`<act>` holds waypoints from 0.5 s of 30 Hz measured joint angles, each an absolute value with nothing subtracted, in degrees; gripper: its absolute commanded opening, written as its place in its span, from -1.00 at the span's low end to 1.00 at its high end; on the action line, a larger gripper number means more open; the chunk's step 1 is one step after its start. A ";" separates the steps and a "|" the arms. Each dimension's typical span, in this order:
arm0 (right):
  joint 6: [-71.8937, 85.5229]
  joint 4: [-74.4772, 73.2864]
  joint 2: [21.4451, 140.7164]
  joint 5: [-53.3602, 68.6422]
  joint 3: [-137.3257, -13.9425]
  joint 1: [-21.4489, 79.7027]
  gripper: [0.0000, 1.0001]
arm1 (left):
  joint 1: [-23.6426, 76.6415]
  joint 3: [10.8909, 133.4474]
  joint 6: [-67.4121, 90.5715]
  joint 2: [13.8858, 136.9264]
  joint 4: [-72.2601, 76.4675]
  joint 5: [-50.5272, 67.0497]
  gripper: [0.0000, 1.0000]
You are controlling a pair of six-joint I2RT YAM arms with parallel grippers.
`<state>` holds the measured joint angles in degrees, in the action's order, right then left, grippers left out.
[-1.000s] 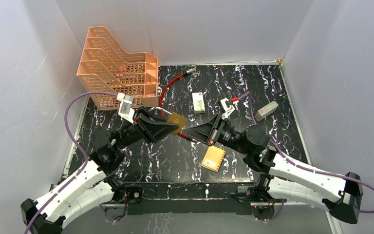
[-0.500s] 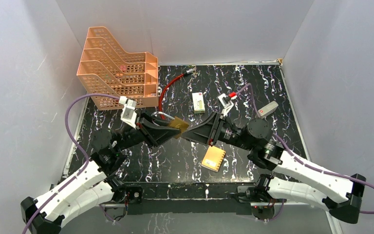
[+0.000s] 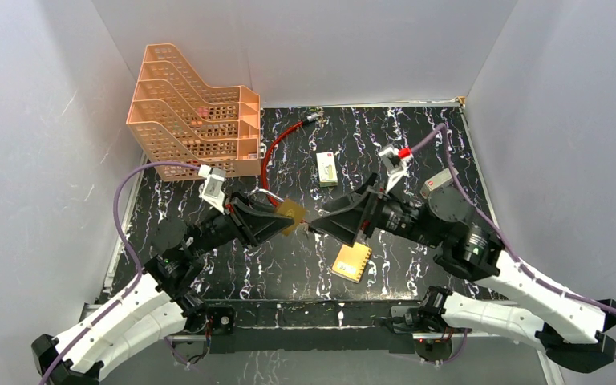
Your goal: Unlock with the key
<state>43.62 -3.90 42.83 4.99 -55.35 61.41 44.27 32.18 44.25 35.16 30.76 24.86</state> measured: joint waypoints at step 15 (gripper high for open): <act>35.57 -5.02 53.04 9.54 -61.34 61.41 0.75 | 44.27 31.75 49.04 37.28 31.75 28.36 -1.00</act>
